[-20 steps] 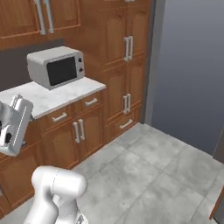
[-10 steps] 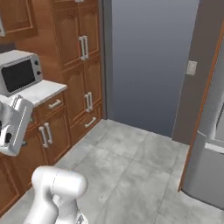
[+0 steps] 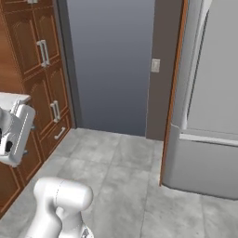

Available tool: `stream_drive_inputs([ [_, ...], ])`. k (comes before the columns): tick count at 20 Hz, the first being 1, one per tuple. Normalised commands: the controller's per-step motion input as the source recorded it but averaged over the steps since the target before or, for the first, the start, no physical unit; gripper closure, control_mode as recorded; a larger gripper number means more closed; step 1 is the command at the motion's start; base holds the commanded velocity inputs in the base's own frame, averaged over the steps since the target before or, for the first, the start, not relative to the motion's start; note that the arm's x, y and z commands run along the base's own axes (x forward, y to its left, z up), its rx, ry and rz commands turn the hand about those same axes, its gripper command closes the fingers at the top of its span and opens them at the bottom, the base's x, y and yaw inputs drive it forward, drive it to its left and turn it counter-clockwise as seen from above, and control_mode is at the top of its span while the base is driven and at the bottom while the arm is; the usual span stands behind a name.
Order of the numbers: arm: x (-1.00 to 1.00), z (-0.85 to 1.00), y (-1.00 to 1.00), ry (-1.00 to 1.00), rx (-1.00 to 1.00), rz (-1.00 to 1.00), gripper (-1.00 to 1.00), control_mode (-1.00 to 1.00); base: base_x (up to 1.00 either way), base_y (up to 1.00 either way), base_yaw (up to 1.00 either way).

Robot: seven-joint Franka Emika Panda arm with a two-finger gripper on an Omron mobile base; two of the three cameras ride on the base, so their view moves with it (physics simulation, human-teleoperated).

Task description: Move the pot and pan from the stove into the sink.

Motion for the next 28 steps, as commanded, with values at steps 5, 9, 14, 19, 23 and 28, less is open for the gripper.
stream_drive_inputs([
  [5, 0.0, 0.0, 0.0, 0.0, 0.0, 0.0, -1.0, 1.0, -0.02, -0.04, -0.08],
  [9, 0.0, 0.0, 0.0, 0.0, 0.0, 0.0, -1.0, 1.0, 0.09, 0.0, 0.0],
  [14, 0.0, 0.0, 0.0, 0.0, 0.0, 0.0, -1.0, 1.0, 0.73, 0.0, 0.0],
  [19, 0.0, 0.0, 0.0, 0.0, 0.0, 0.0, -1.0, 1.0, 0.84, 0.0, 0.0],
  [23, 0.0, 0.0, 0.0, 0.0, 0.0, 0.0, -1.0, 1.0, 0.62, 0.0, 0.0],
  [28, 0.0, 0.0, 0.0, 0.0, 0.0, 0.0, -1.0, 1.0, 0.05, 0.0, 0.0],
])
